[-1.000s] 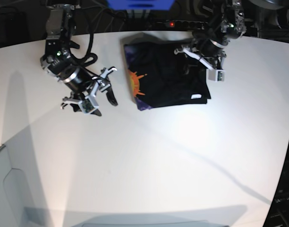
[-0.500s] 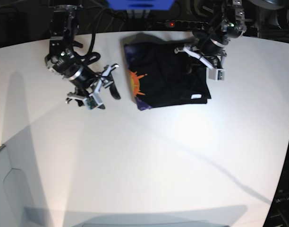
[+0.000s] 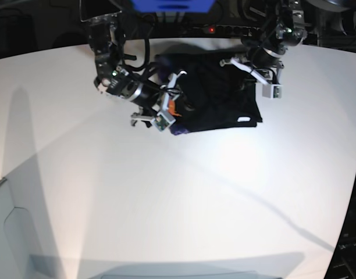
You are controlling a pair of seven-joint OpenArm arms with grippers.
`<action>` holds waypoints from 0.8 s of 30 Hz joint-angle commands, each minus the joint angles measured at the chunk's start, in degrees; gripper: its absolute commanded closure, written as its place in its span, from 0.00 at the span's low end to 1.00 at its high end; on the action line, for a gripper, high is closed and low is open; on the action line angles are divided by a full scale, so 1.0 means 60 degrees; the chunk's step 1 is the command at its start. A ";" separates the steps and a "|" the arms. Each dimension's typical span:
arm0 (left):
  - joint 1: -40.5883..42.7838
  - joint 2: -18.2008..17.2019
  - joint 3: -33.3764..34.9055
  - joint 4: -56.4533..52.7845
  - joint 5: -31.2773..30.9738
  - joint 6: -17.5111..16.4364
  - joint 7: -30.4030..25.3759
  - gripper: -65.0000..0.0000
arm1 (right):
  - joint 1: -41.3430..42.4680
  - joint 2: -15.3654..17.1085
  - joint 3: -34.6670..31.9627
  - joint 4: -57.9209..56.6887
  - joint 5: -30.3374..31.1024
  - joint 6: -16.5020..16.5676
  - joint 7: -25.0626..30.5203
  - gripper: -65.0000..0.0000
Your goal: Fold the T-shirt properly
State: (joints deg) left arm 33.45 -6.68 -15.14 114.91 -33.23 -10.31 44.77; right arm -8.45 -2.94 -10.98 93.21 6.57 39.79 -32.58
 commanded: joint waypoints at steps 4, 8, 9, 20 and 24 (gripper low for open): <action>0.0117 -0.0023 -0.0005 0.0210 -0.0739 -0.0092 -0.0144 1.00 | 0.0580 -0.0045 -0.0082 -0.0949 0.0143 0.0035 0.0338 0.46; 0.0322 -0.0360 -0.0049 0.0210 -0.1853 -0.0004 -0.0158 1.00 | 0.0815 0.0014 -0.0067 -0.1623 0.0129 0.0035 0.0997 0.51; 0.0322 -0.0492 -0.0049 0.0210 -0.2087 0.0011 -0.0158 1.00 | 0.0873 0.0028 -0.0067 -0.1725 0.0129 0.0035 0.1041 0.52; 0.1304 -0.1708 -0.1133 0.0210 -0.5238 0.0011 -0.0070 1.00 | 0.1239 0.0190 -0.0067 -0.2048 0.0129 0.0035 0.1071 0.53; 0.1670 -0.1927 -0.1265 0.0181 -0.5223 -0.0033 -0.0070 1.00 | 0.1254 0.0190 -0.0067 -0.2048 0.0129 0.0035 0.1071 0.53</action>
State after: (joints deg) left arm 43.05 -17.56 -22.44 115.11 -63.26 -10.11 44.86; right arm -1.56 -1.89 -11.46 80.40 7.88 39.81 -25.85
